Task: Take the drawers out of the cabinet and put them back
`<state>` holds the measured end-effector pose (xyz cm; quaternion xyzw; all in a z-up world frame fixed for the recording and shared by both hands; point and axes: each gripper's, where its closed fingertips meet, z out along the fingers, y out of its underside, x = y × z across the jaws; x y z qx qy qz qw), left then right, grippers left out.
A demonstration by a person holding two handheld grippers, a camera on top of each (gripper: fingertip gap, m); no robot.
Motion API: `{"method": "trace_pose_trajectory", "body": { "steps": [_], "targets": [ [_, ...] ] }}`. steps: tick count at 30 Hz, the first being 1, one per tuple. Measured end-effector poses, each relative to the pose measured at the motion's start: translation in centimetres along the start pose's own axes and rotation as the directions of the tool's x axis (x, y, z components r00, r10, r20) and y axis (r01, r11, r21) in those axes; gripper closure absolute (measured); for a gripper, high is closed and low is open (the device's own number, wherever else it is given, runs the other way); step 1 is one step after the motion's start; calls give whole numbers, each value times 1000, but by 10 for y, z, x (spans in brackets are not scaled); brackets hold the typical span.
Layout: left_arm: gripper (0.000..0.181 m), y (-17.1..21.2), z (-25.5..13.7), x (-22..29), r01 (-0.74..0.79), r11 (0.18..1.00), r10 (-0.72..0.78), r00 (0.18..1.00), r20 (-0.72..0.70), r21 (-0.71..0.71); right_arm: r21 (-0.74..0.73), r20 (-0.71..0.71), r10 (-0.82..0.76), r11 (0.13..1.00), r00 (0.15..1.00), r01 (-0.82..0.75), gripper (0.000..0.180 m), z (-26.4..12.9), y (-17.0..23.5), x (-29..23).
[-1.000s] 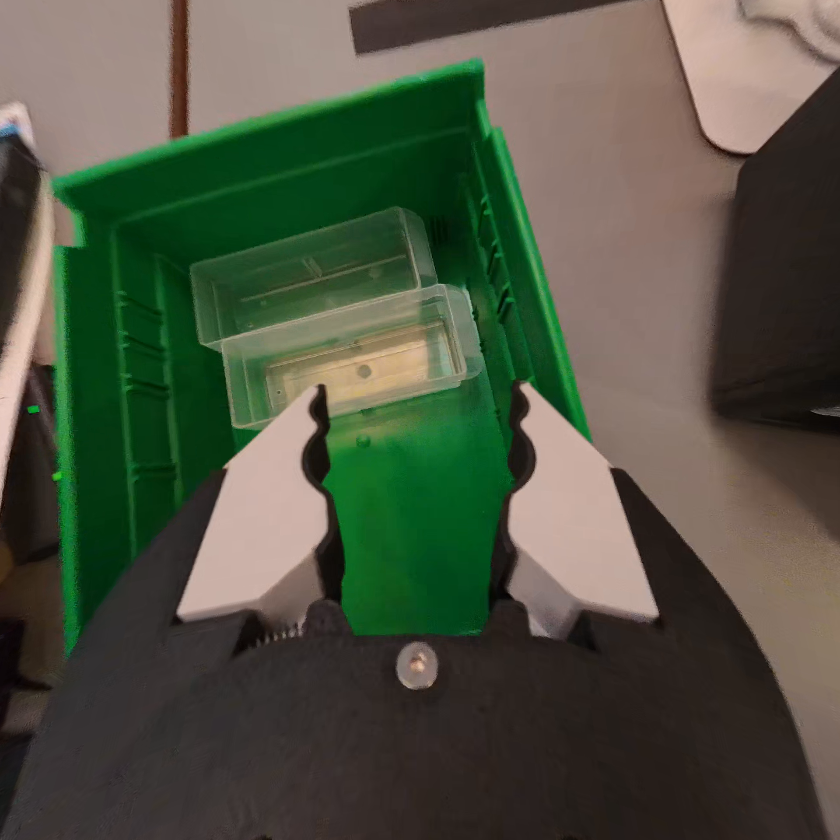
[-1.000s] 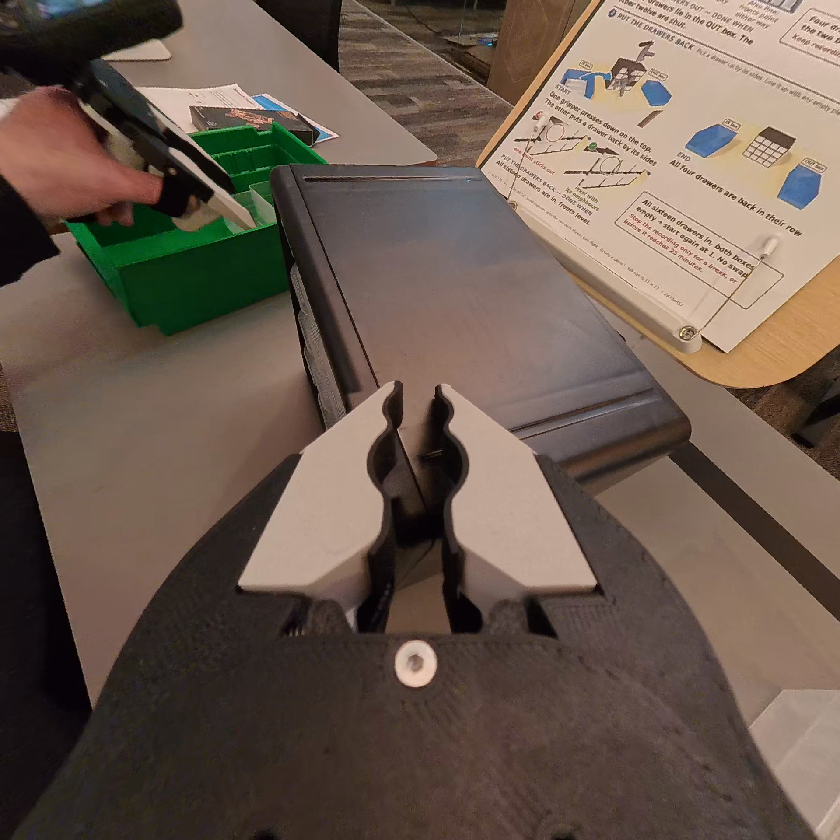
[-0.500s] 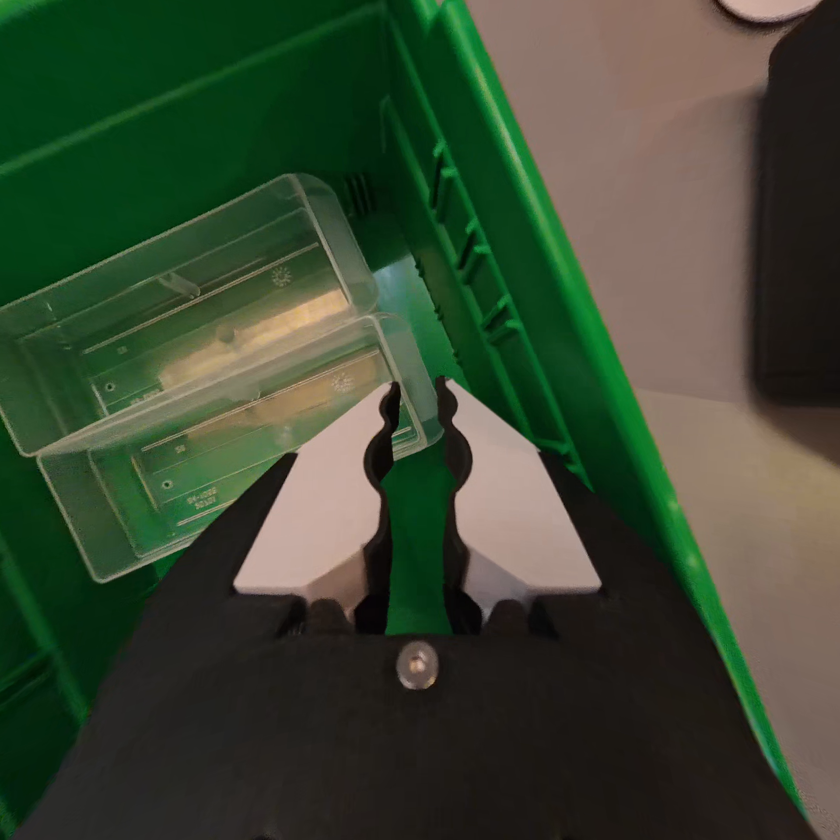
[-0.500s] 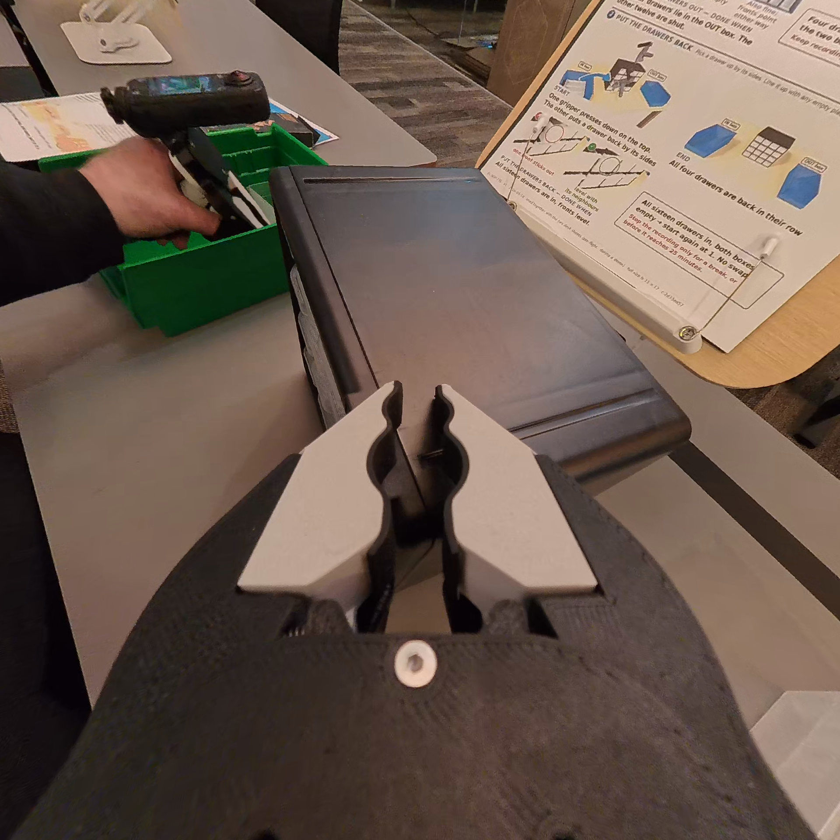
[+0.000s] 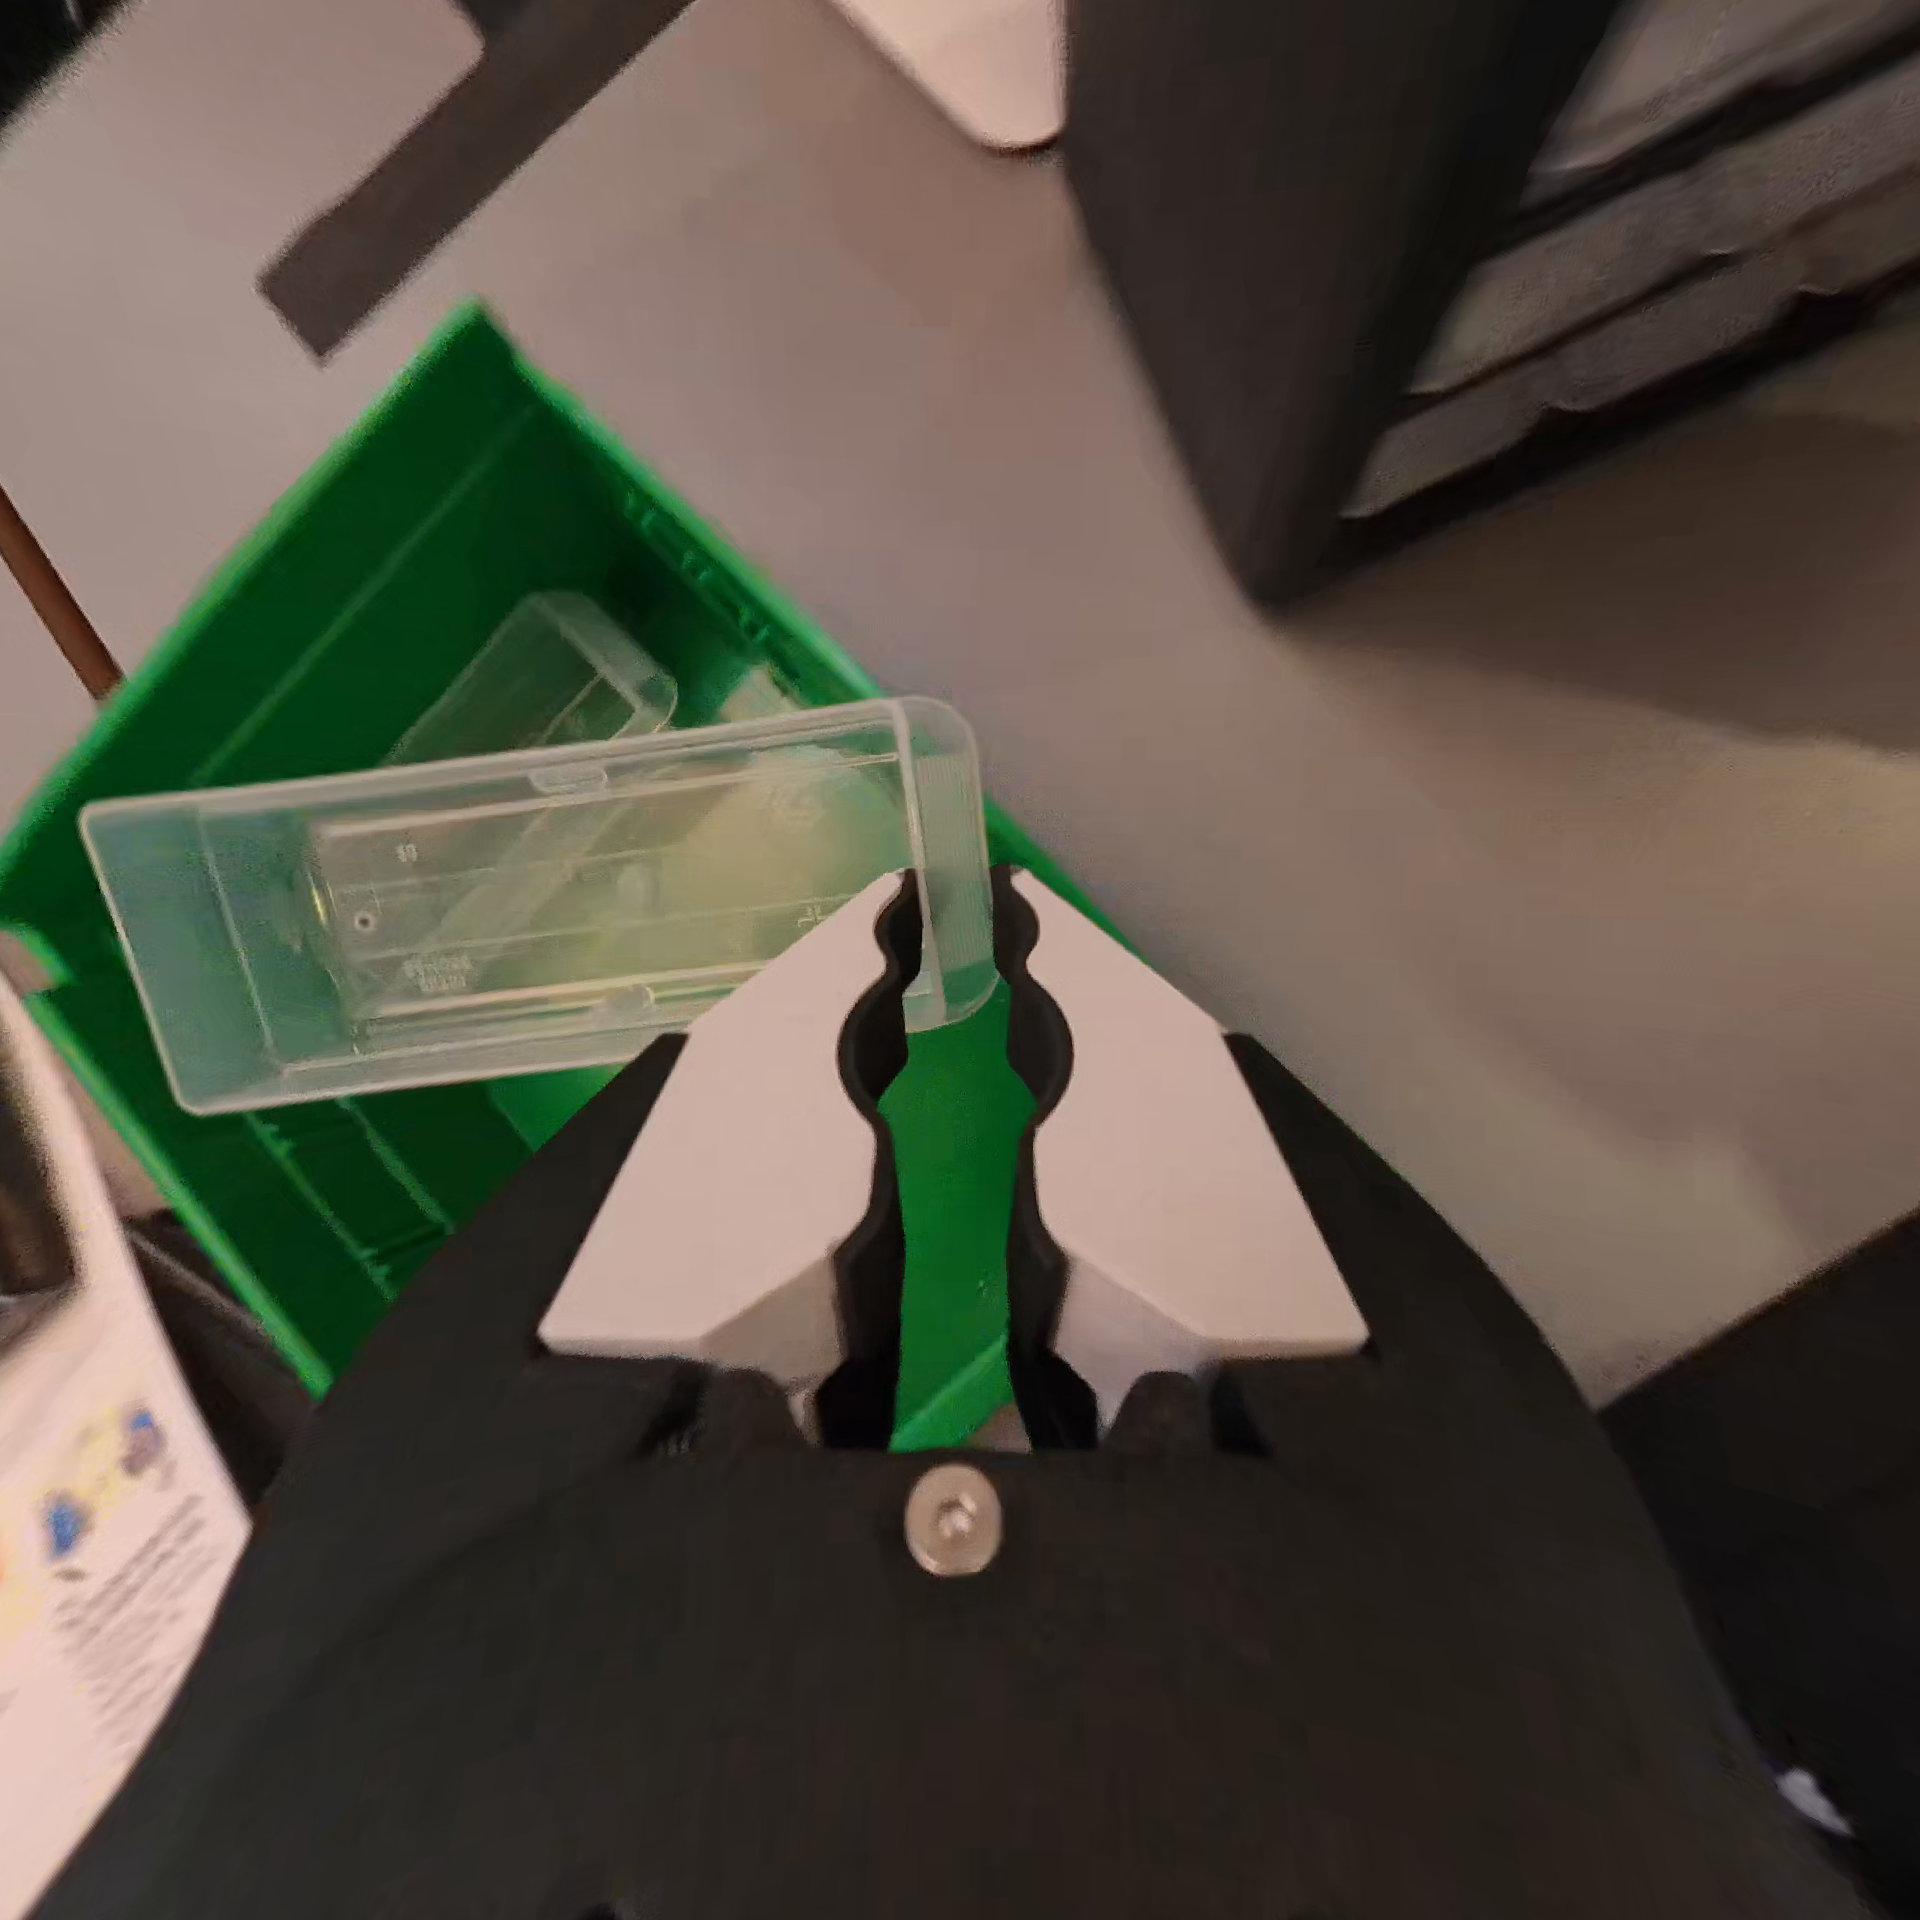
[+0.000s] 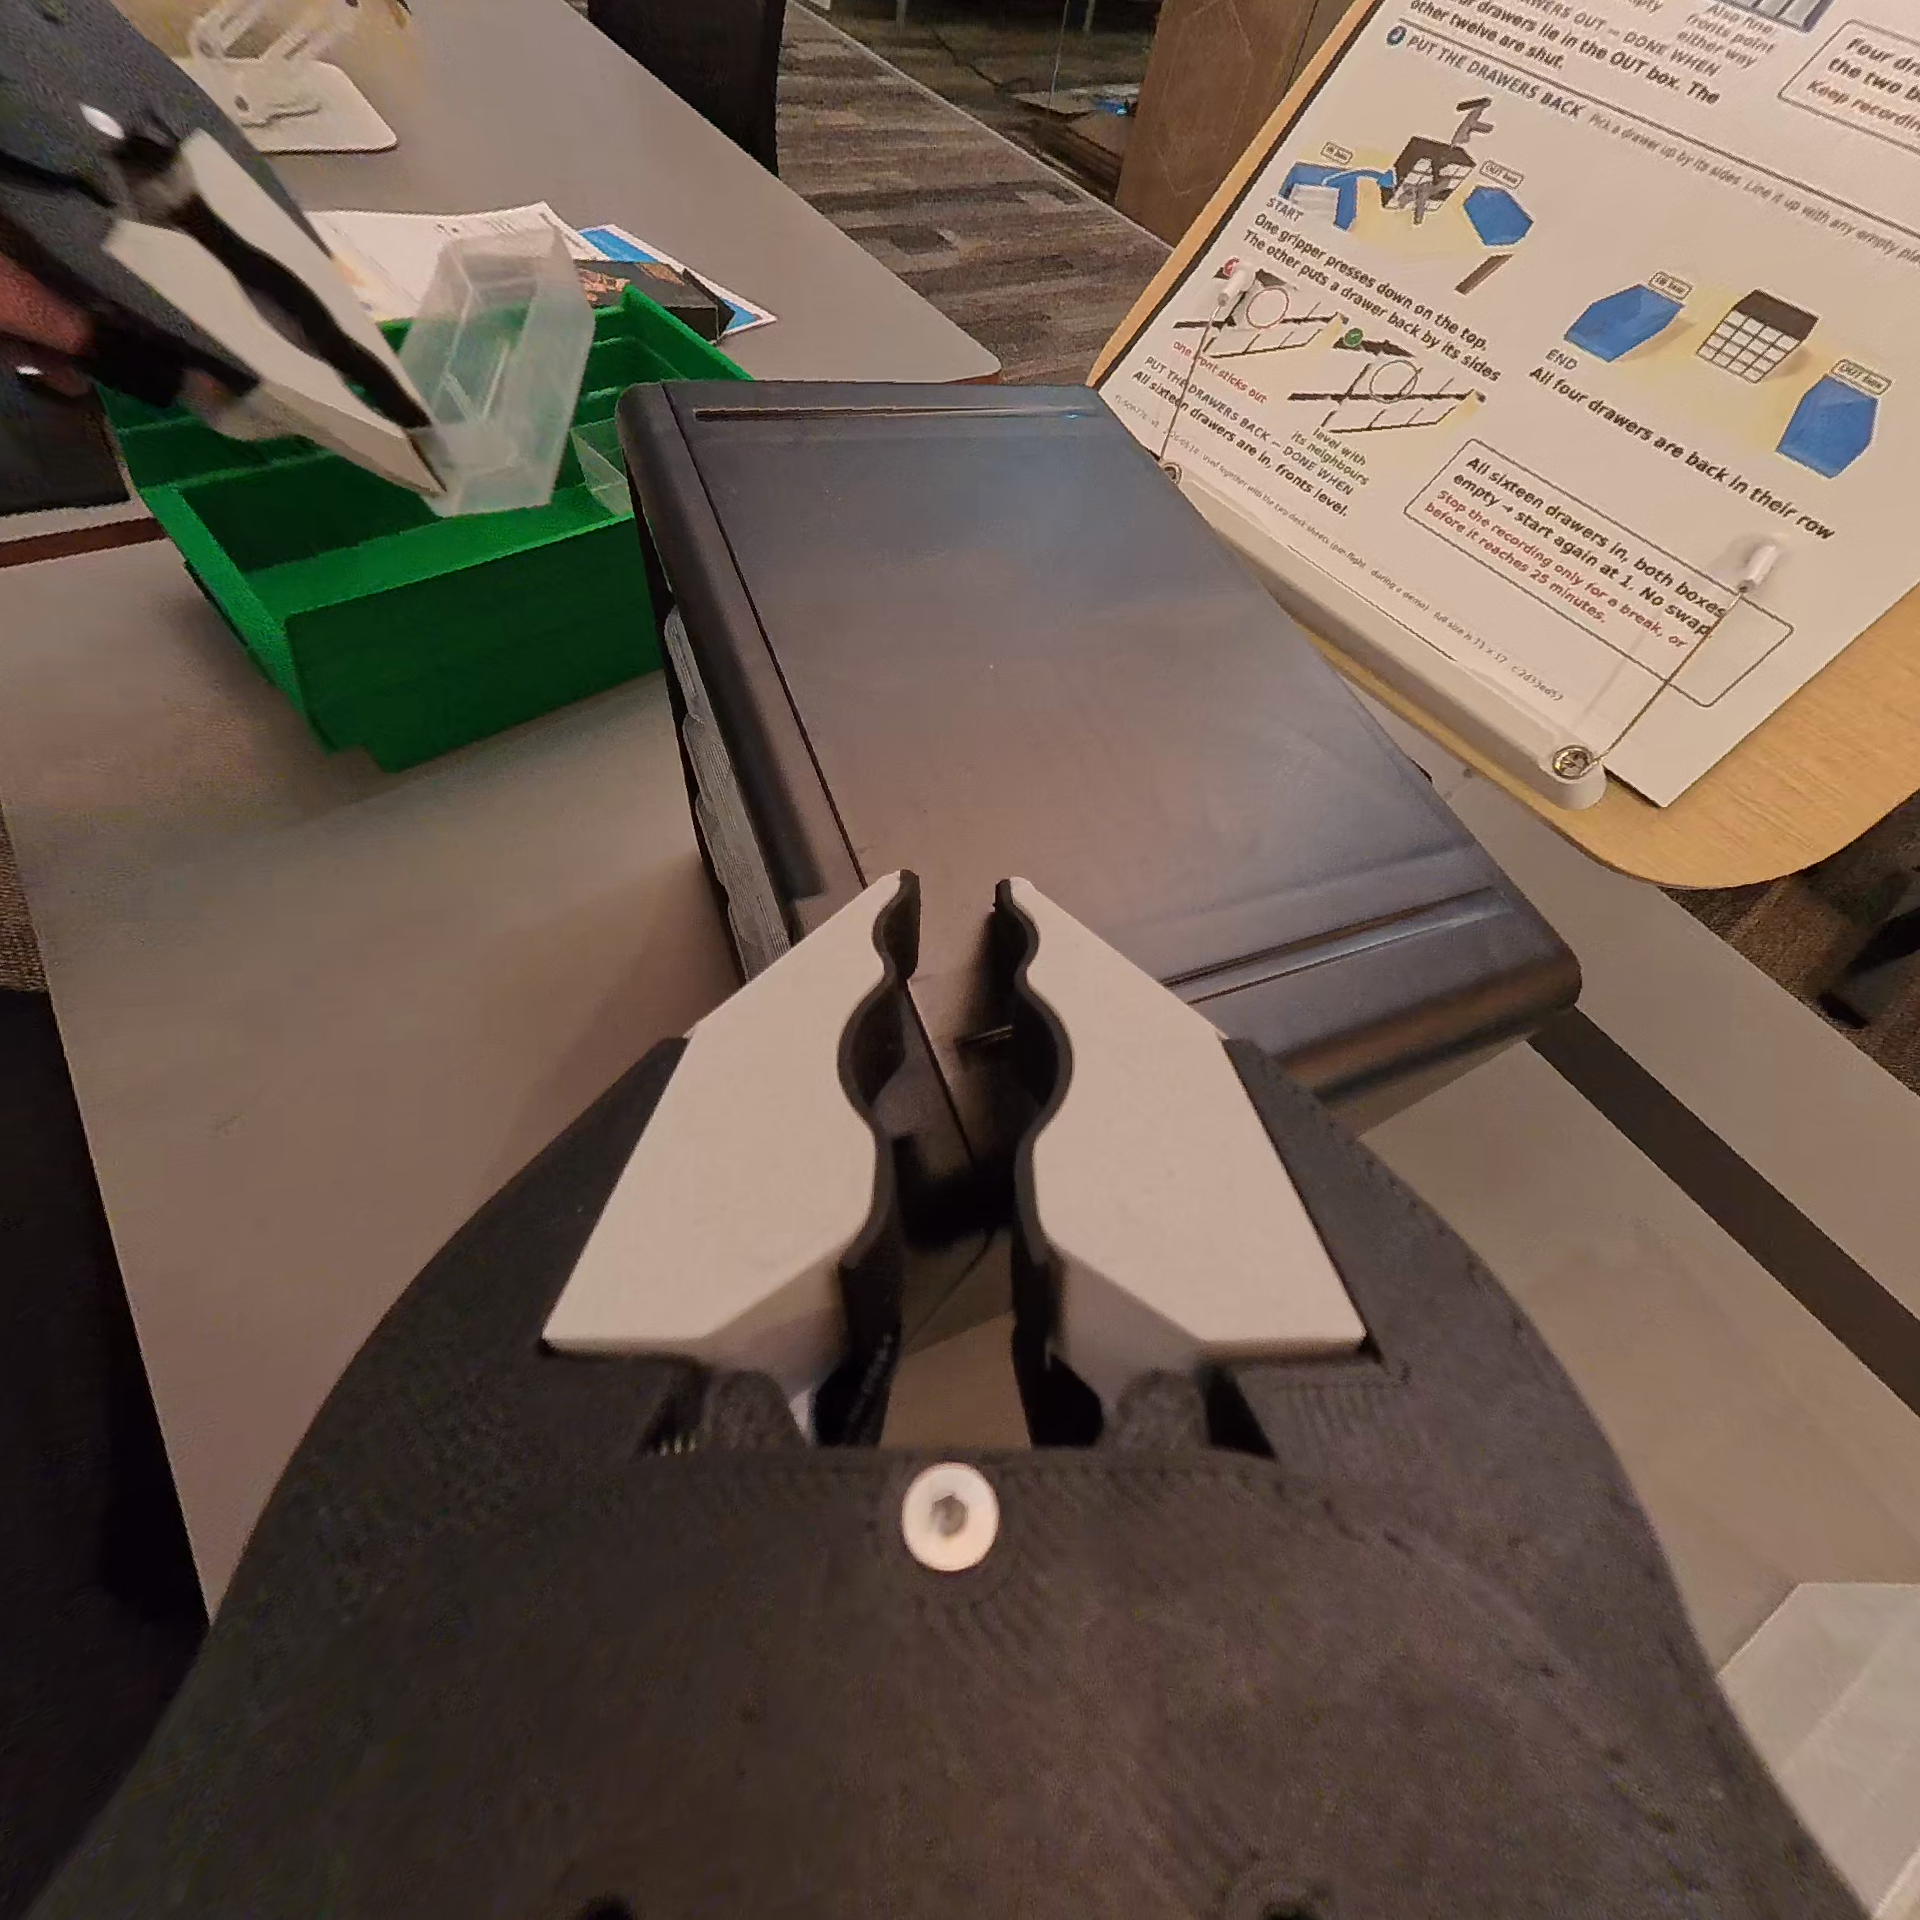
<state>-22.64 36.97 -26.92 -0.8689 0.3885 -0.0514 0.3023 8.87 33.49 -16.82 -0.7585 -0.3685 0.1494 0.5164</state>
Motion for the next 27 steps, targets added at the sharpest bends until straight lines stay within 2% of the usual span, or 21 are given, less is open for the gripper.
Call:
{"method": "trace_pose_trajectory", "body": {
  "steps": [5, 8, 14, 18, 20, 23, 27],
  "targets": [
    [169, -17, -41, 78, -268, 963, 270, 960, -79, 37, 0, 0, 0, 1000, 1000, 0, 167, 0, 0, 0],
    [169, -13, -48, 133, -376, 925, 380, 905, -193, 55, -1, 0, 0, 1000, 1000, 0, 167, 0, 0, 0],
    [169, 27, -25, 221, -527, 848, 504, 765, -401, 61, -1, -1, 0, 1000, 1000, 0, 167, 0, 0, 0],
    [169, 61, -5, 240, -587, 810, 519, 719, -462, -4, -1, -1, -1, 1000, 1000, 1, 167, 0, 0, 0],
    [169, 72, 3, 240, -598, 801, 522, 720, -458, -25, -2, 0, 0, 1000, 1000, 0, 167, 0, 0, 0],
    [165, 77, 10, 237, -555, 831, 486, 759, -433, -40, -4, 1, 2, 1000, 1000, -2, 167, 0, 0, 0],
    [130, 91, 16, 218, -443, 886, 379, 860, -342, -133, -3, 0, 0, 1000, 1000, 0, 167, 1, 0, 0]
  ]
}}
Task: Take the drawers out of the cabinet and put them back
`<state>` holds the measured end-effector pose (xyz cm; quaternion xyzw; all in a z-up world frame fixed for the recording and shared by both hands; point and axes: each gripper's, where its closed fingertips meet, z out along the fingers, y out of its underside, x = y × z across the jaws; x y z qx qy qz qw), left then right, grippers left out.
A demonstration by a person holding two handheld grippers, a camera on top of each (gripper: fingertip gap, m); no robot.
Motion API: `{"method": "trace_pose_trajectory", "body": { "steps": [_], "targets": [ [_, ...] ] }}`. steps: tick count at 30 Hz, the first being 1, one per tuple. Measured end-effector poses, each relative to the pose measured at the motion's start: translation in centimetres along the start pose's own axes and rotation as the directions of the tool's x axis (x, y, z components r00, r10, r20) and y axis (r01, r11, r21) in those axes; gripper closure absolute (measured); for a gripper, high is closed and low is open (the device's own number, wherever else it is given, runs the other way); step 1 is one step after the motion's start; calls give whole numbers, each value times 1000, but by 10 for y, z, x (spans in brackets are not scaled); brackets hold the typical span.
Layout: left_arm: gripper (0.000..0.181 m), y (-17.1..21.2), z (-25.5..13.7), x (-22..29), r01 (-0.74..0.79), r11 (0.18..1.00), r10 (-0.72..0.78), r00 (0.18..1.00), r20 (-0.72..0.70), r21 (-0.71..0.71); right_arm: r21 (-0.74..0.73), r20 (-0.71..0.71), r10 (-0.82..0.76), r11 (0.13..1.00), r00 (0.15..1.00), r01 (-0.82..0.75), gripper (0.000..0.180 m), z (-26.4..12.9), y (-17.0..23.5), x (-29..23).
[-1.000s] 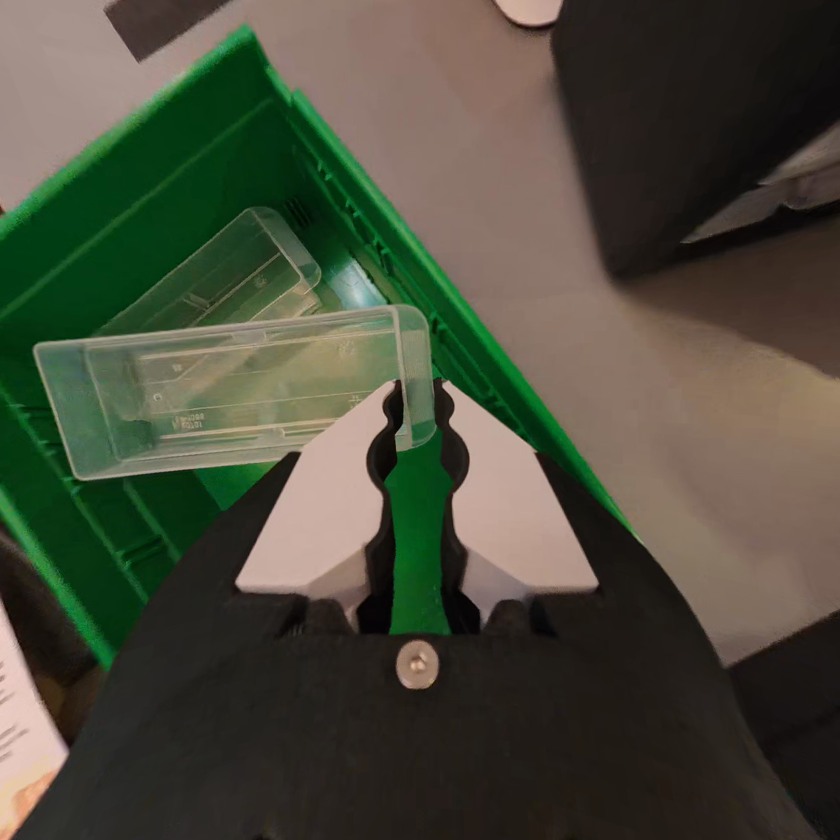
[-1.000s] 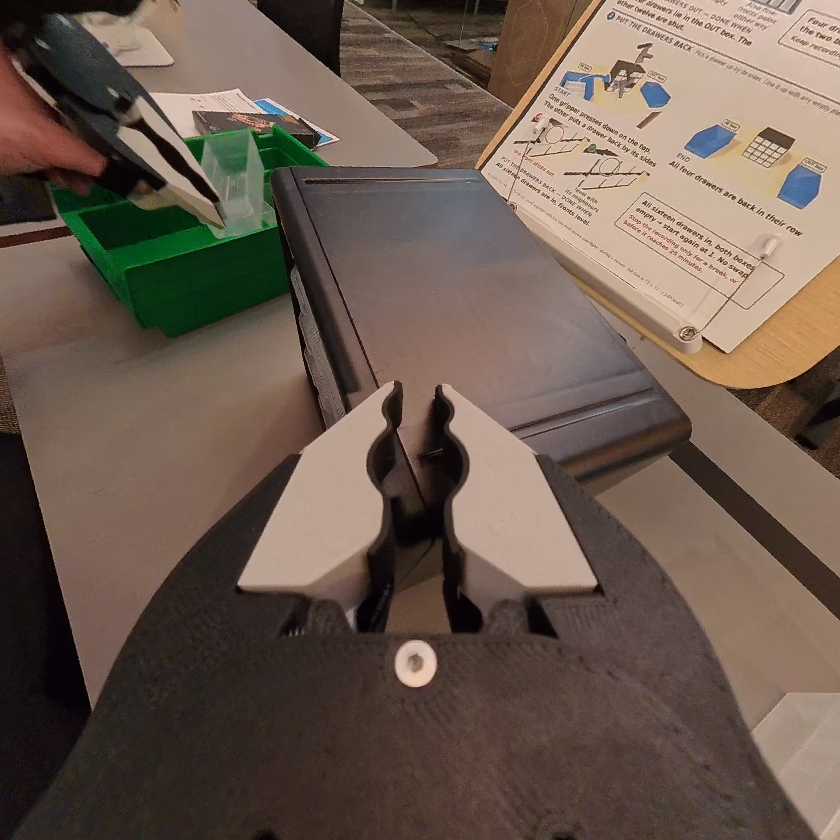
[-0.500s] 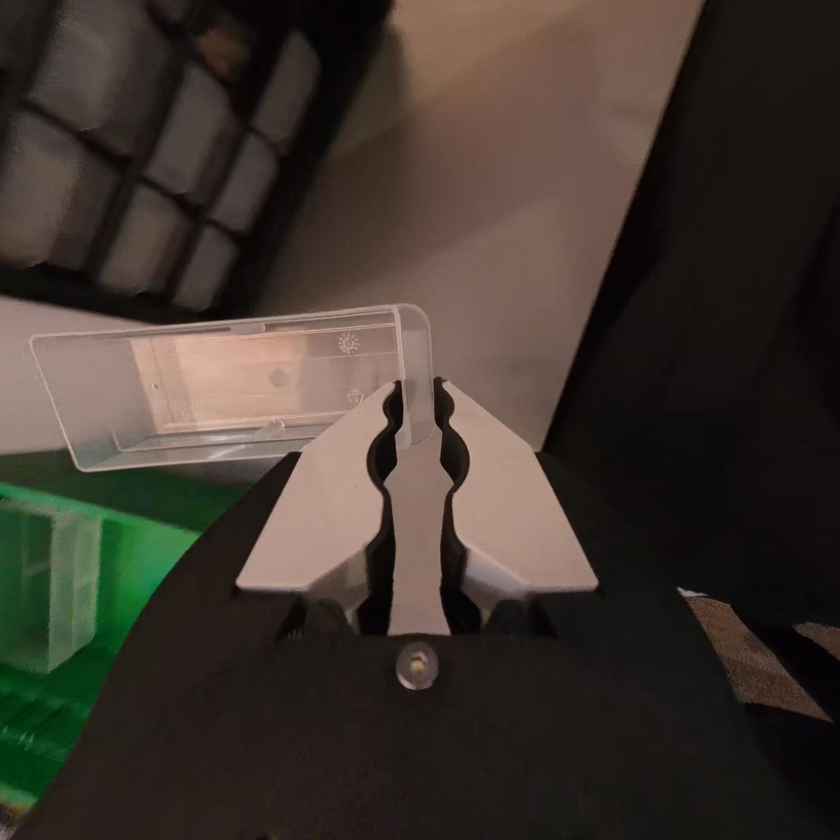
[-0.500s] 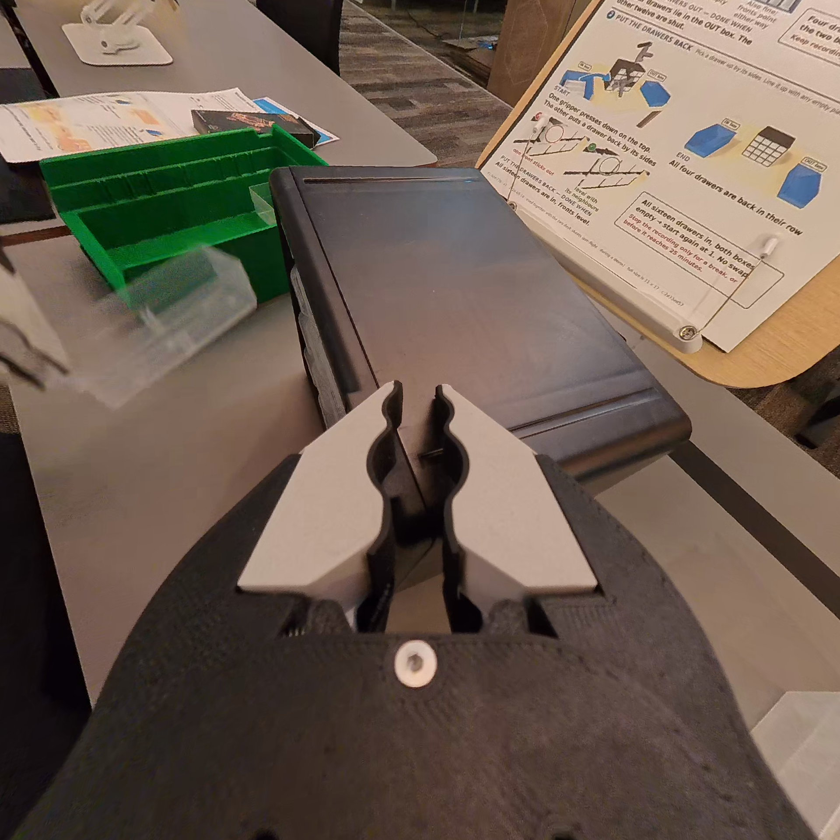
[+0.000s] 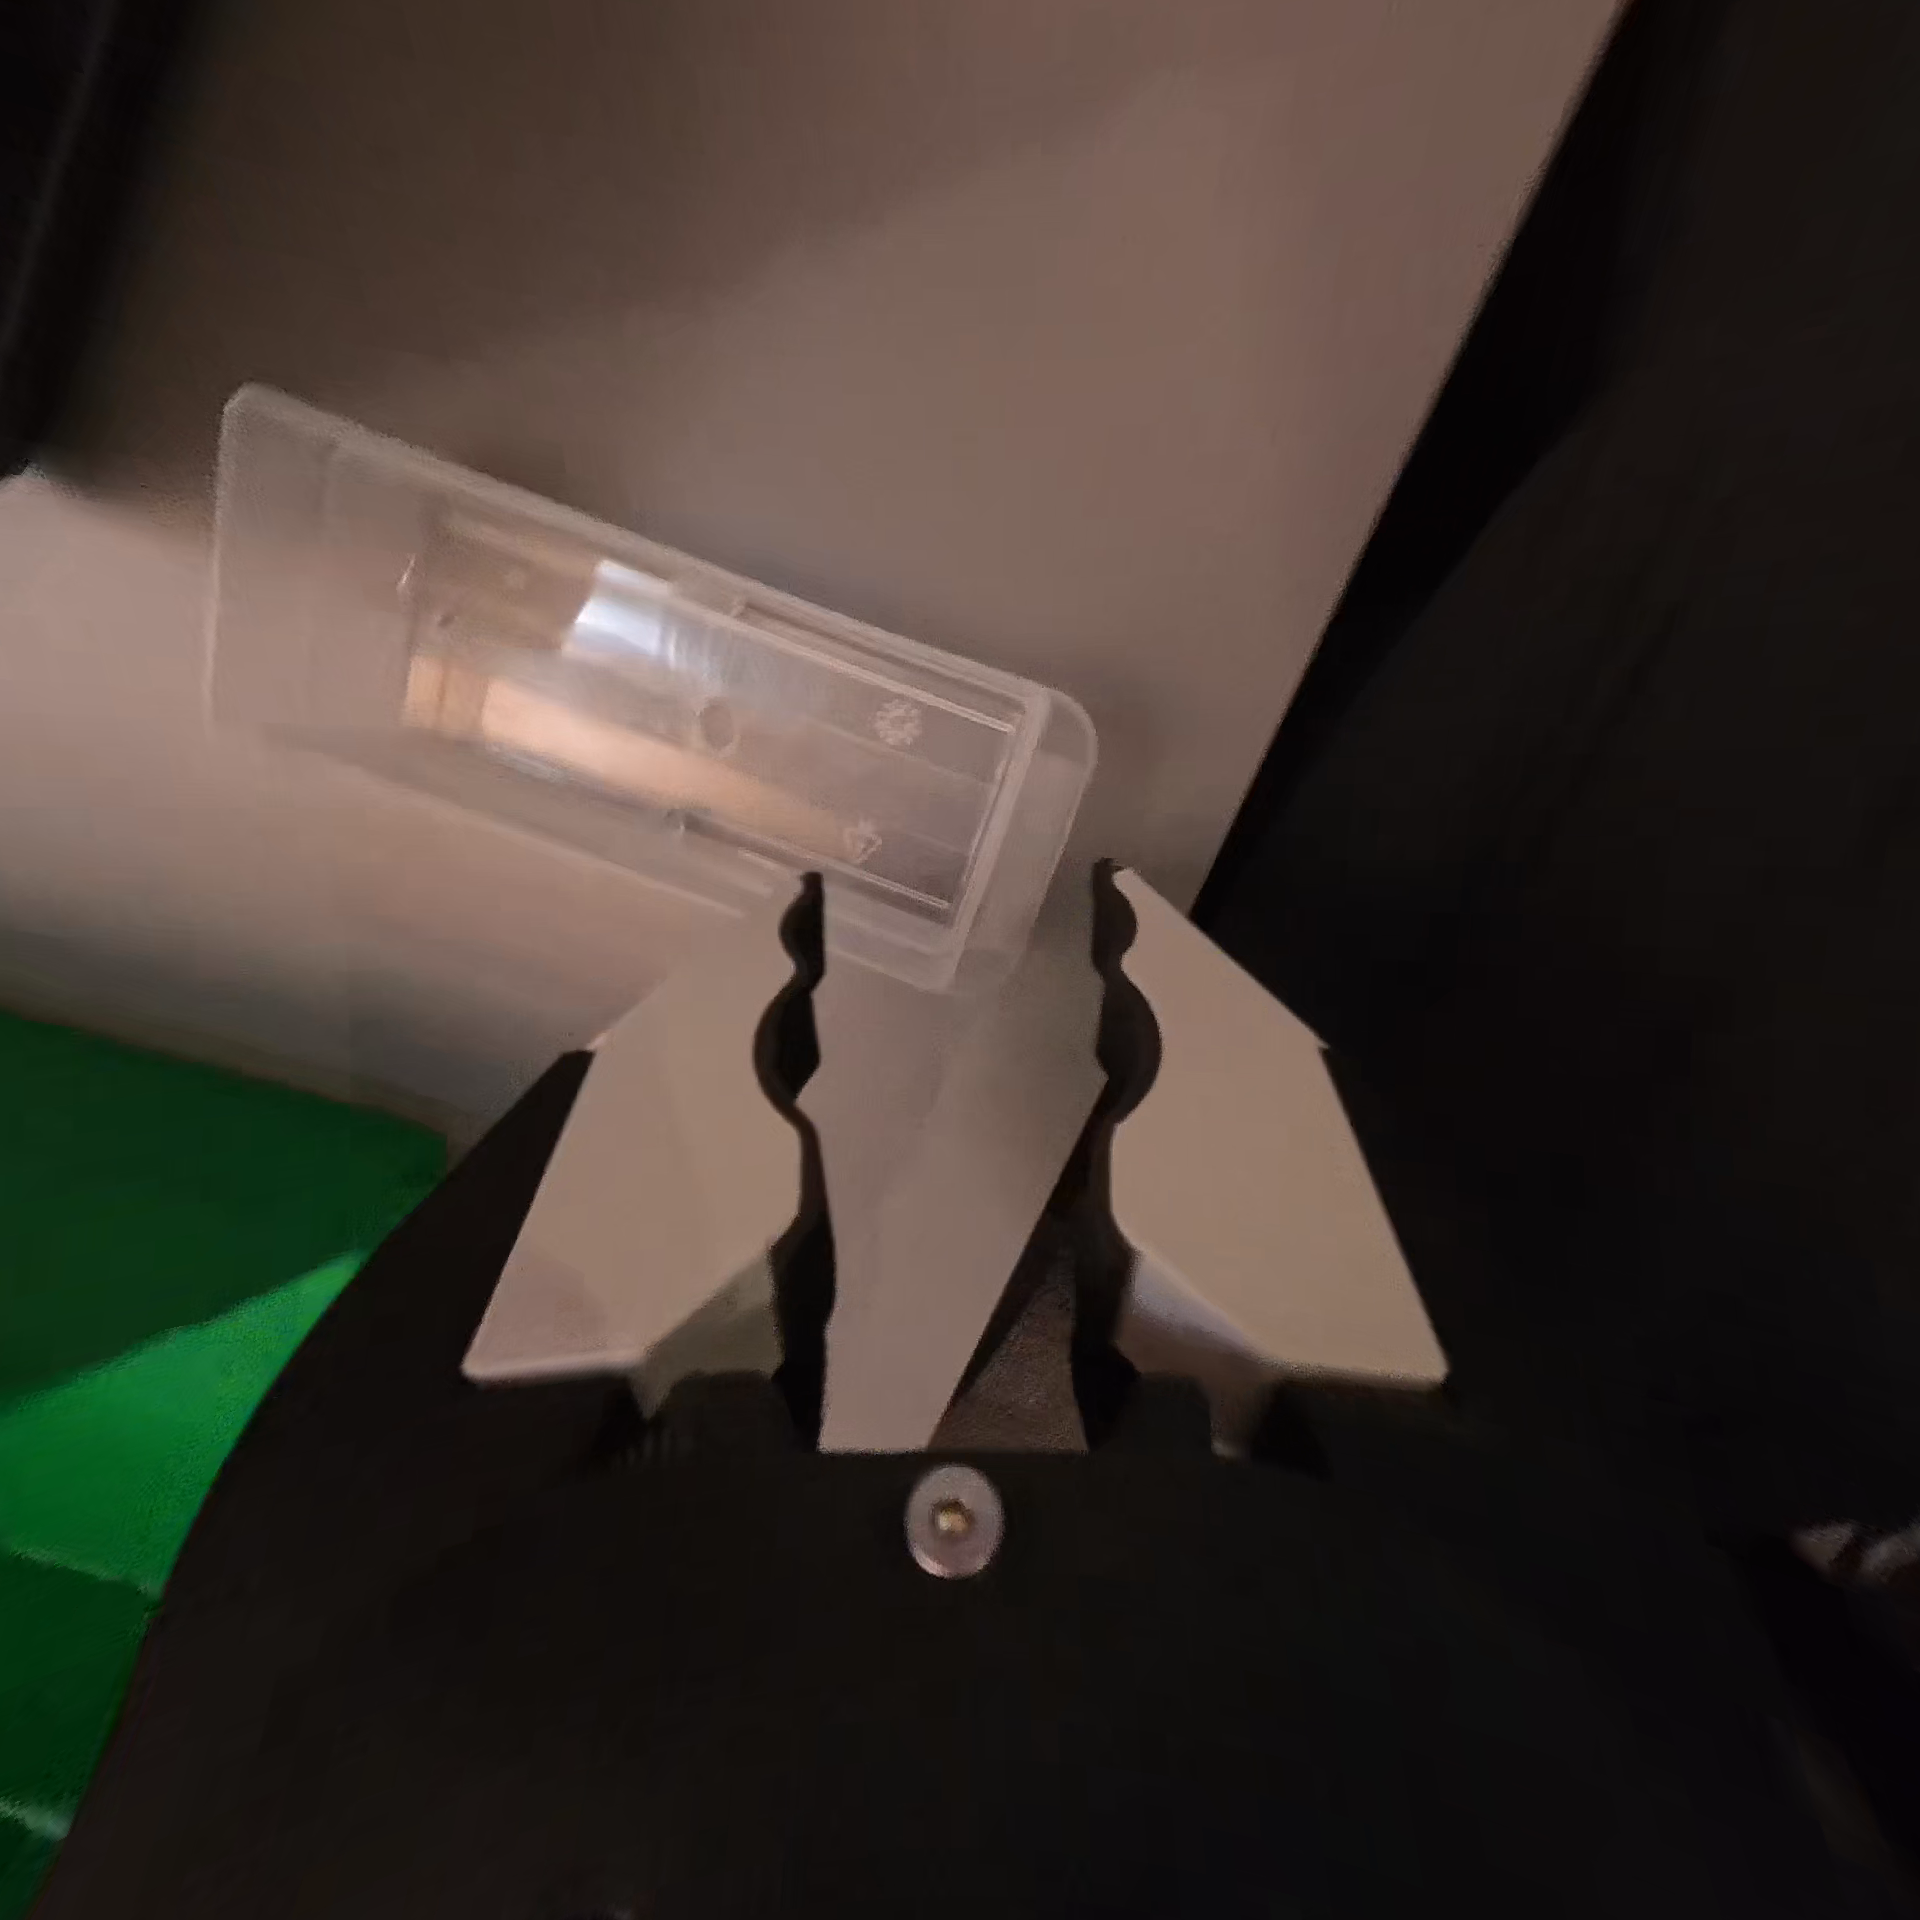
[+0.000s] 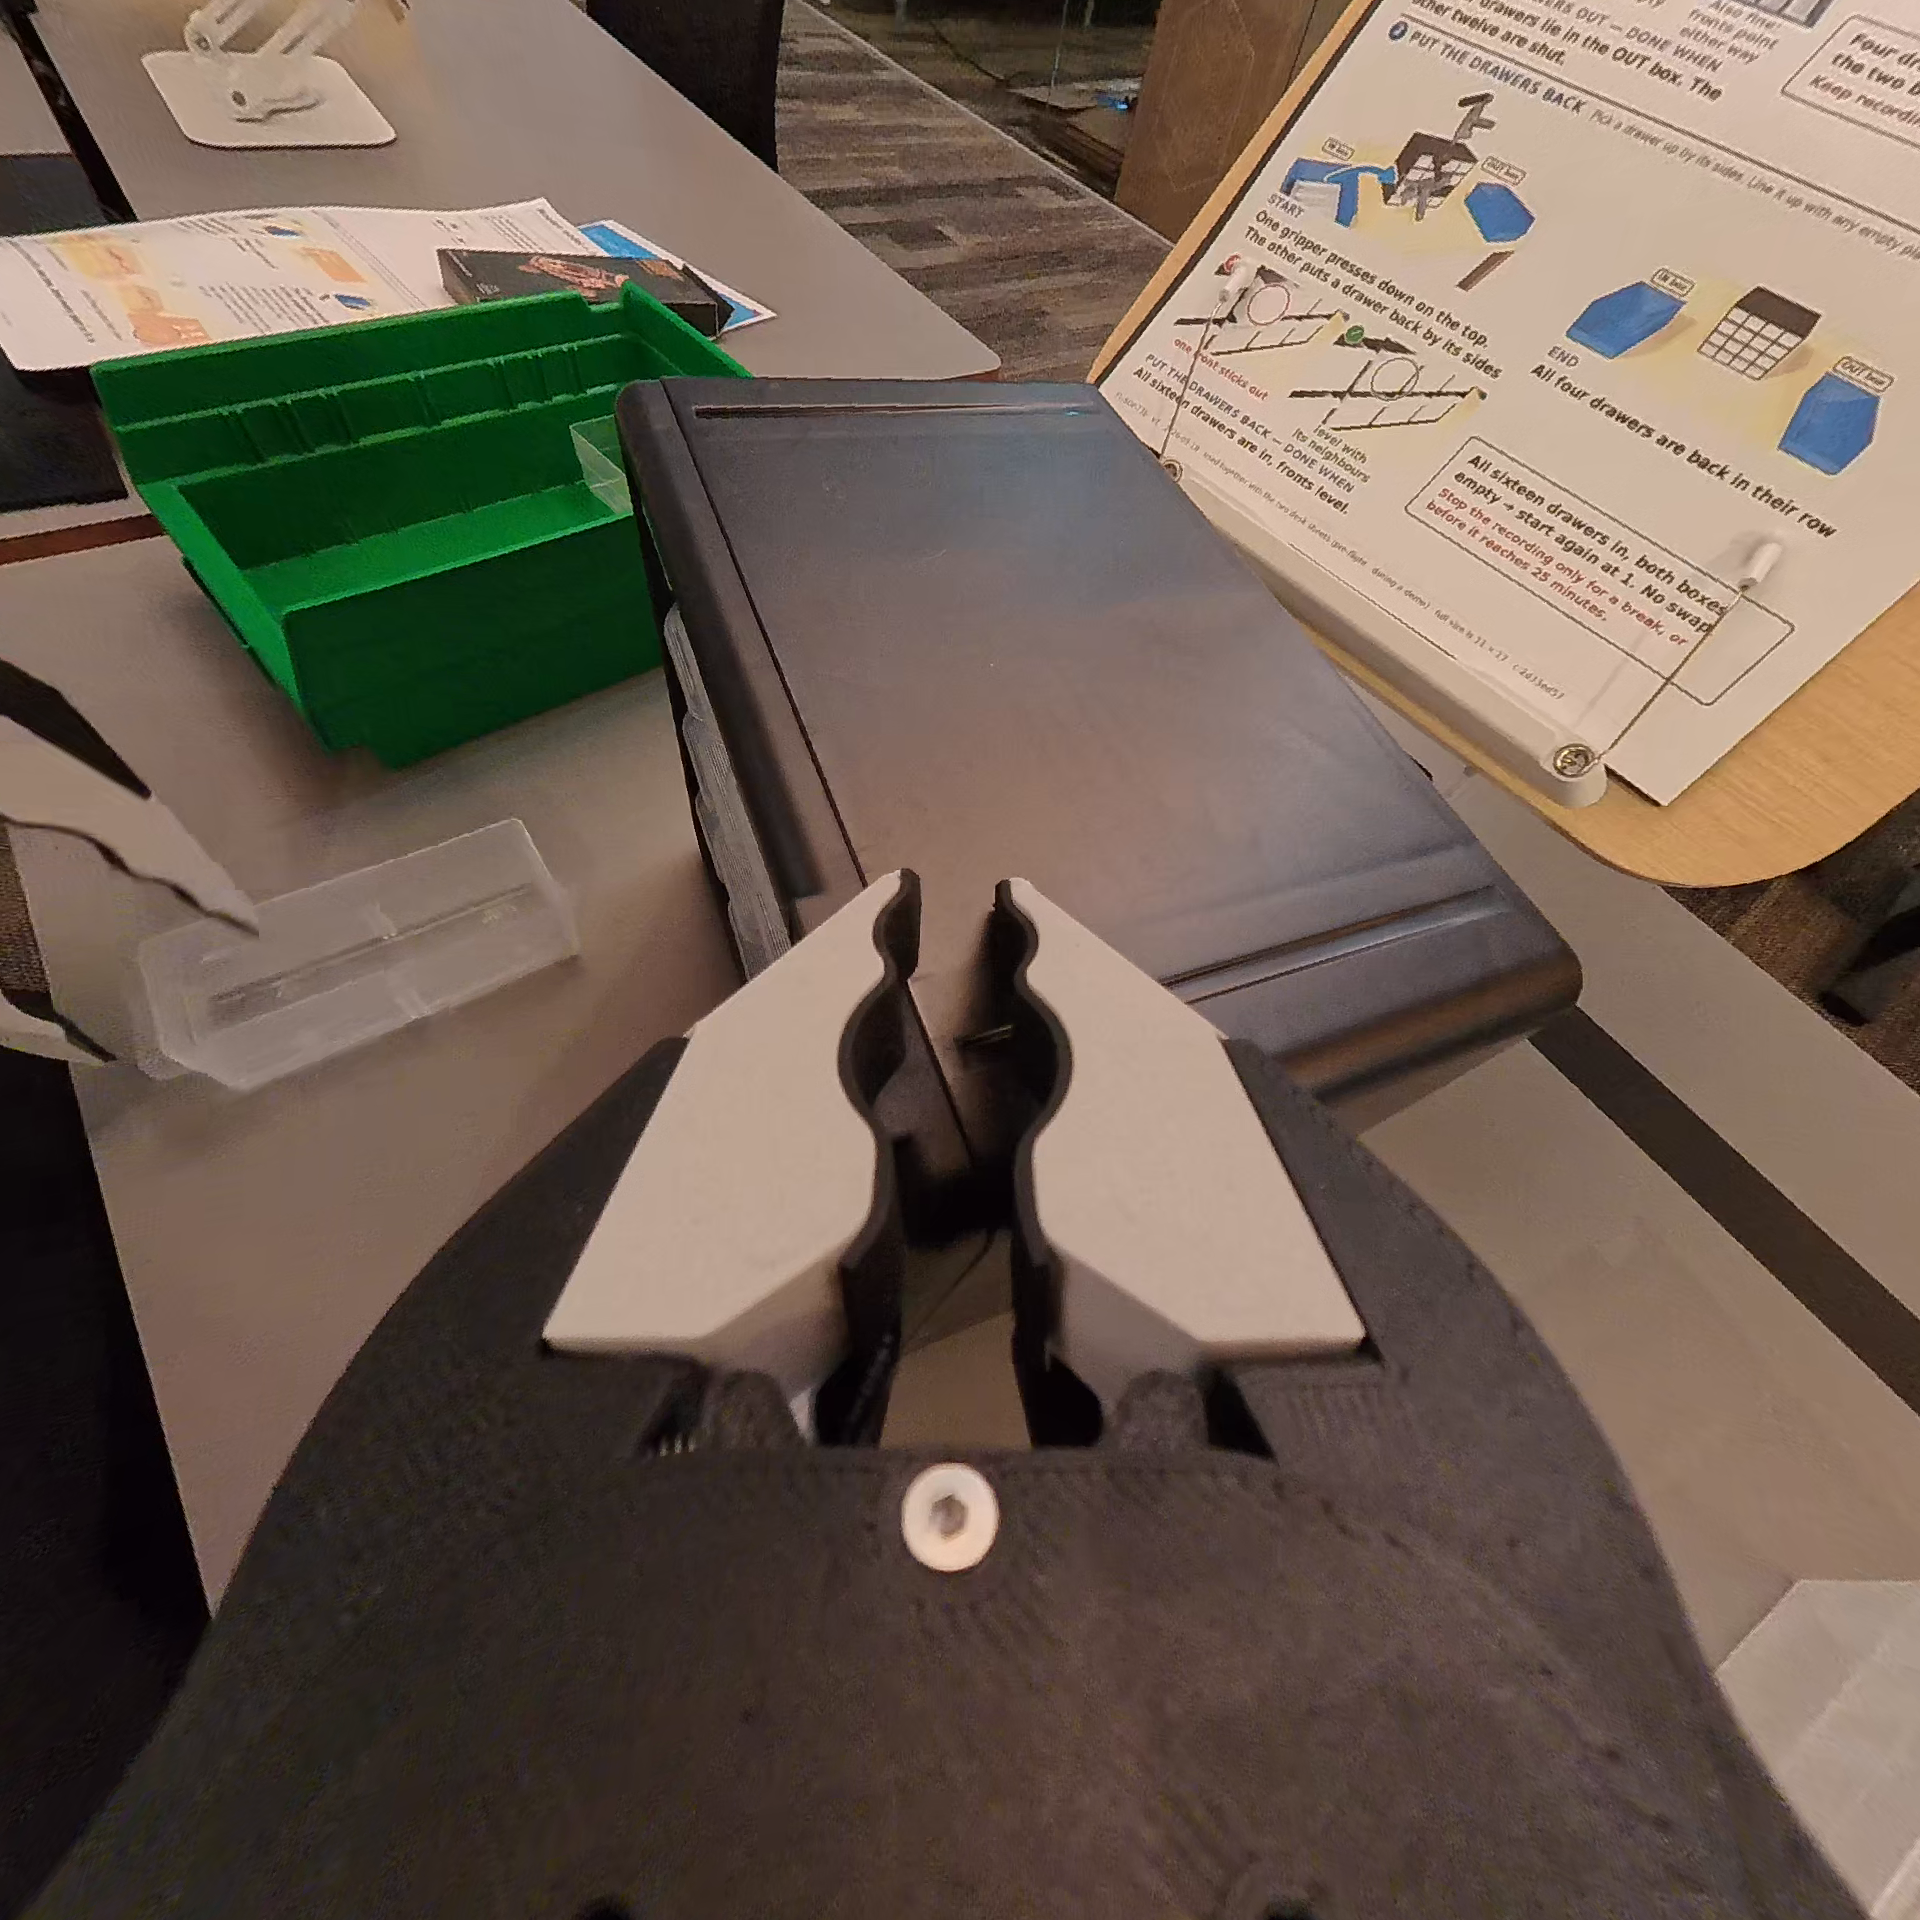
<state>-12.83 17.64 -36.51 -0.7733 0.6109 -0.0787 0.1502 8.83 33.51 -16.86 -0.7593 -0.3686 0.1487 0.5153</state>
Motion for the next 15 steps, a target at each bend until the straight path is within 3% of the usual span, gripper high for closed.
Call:
{"method": "trace_pose_trajectory", "body": {
  "steps": [3, 5, 7, 9, 12, 15],
  "targets": [
    [94, -9, -8, -9, 218, 969, -227, 971, 73, 116, 0, 0, 0, 1000, 1000, 0, 167, 0, 0, 0],
    [80, -18, -11, -17, 401, 887, -430, 898, 93, 230, 0, 1, 1, 1000, 1000, -1, 167, 0, 0, 0],
    [56, -16, -5, -22, 538, 805, -571, 816, 84, 250, 0, 1, 0, 1000, 1000, 0, 167, 0, 0, 0],
    [50, -8, 0, -33, 560, 794, -598, 789, 142, 236, 1, -1, -2, 1000, 1000, 2, 167, 0, 0, 0],
    [45, -1, 8, -44, 527, 835, -549, 817, 176, 155, 2, -3, -4, 1000, 1000, 4, 167, 0, 0, 0],
    [51, 12, 21, -49, 498, 866, -498, 848, 181, 48, 0, -1, -3, 1000, 1000, 3, 167, 0, 0, 0]
  ]
}}
